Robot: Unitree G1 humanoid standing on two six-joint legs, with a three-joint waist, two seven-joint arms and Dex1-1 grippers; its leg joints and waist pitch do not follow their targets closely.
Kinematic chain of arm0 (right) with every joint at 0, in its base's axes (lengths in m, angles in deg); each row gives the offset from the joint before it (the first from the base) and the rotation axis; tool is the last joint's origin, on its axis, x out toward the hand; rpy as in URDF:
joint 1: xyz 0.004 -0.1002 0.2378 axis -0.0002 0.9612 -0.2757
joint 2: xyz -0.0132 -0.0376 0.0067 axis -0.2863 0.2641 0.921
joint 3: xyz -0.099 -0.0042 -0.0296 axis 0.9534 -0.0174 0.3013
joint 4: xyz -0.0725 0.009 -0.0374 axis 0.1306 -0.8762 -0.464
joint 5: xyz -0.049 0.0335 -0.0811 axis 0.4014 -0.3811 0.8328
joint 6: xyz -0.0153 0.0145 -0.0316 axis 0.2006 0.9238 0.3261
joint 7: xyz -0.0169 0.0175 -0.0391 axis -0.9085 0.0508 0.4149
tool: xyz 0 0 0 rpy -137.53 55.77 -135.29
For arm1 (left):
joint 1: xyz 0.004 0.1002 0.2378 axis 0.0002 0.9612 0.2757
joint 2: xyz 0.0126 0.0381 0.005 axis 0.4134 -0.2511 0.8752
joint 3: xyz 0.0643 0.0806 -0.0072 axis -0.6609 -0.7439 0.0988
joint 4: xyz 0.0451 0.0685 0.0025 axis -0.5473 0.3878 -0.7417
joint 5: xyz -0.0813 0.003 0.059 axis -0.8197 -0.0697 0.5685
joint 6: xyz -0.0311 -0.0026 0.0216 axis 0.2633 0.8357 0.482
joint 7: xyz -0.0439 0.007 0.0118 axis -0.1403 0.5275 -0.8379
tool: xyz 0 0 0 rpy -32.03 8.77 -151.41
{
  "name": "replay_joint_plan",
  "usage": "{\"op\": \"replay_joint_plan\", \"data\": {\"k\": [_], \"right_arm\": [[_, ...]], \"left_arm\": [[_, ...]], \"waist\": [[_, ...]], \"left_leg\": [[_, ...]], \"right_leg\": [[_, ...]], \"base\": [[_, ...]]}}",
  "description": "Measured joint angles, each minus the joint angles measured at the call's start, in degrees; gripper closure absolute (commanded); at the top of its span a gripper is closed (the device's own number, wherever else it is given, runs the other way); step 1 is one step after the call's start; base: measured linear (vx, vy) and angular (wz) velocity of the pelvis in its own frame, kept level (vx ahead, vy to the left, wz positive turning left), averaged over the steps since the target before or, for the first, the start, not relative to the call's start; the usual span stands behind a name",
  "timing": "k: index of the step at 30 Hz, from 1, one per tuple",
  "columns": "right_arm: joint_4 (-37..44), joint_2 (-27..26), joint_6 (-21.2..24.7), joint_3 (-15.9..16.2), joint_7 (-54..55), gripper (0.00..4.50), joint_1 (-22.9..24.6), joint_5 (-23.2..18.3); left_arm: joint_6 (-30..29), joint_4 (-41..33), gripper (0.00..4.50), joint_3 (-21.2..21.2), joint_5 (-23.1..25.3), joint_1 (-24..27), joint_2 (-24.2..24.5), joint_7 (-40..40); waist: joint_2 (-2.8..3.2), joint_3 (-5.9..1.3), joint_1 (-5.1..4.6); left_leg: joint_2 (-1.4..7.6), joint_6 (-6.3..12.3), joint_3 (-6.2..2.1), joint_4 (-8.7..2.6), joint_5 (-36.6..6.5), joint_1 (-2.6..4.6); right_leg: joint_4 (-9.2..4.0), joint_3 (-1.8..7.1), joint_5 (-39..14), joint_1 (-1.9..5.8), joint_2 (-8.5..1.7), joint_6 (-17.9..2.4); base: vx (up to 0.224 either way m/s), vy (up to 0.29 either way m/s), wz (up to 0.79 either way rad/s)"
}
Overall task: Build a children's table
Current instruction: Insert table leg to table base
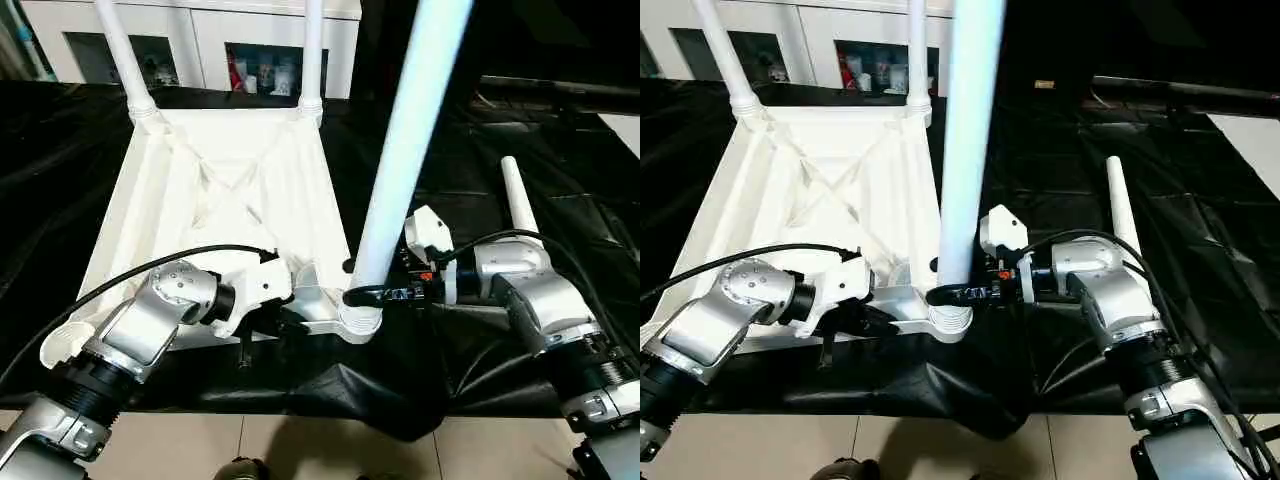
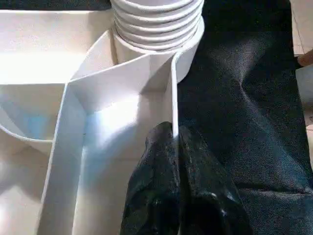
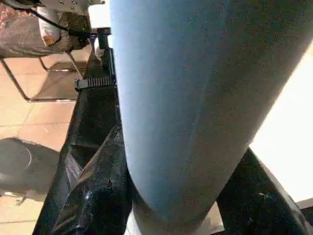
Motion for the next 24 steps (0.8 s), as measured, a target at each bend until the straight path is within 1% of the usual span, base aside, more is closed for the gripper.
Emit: {"op": "replay_joint_plan", "data": {"k": [4,8,15,24], "right_arm": [[-0.06,0.0,-0.9,0.0,0.04,2.67,0.5,0.18],[-0.41,-0.21,-2.41,0.0,0.04,2.67,0.91,0.56],[-0.3,-0.22,-3.72,0.0,-0.2,2.67,1.53,0.57],[-0.61,-1.03,-5.35,-0.17,0.93,2.67,2.12,0.62]], "left_arm": [[0.0,0.03,4.5,0.0,0.38,0.0,0.04,0.01],[0.11,0.44,4.5,-0.01,0.42,0.0,0.04,0.12],[0.47,0.57,4.5,-0.06,0.48,0.01,0.08,0.75],[0.47,0.78,4.5,0.15,0.56,0.02,0.18,0.76]], "waist": [[-0.03,0.09,-0.11],[-0.08,0.21,-0.26],[-0.15,0.19,-0.4],[-0.17,0.18,-0.69]], "left_leg": [[0.0,-0.01,0.0,-0.04,-0.01,0.31],[0.0,-0.05,0.0,-0.16,-0.03,0.73],[0.0,-0.07,0.0,-0.45,-0.04,0.85],[0.0,-0.07,0.0,-0.63,-0.04,0.89]], "right_leg": [[-0.02,0.01,-0.11,0.23,0.0,0.14],[-0.14,0.01,-0.44,0.28,0.0,0.51],[-0.6,0.0,-0.38,0.53,0.05,0.41],[-0.78,-0.01,-0.4,0.55,0.07,0.45]], "base": [[0.0,0.0,0.0],[0.0,0.0,0.0],[0.0,0.0,0.0],[0.0,0.0,0.0]]}}
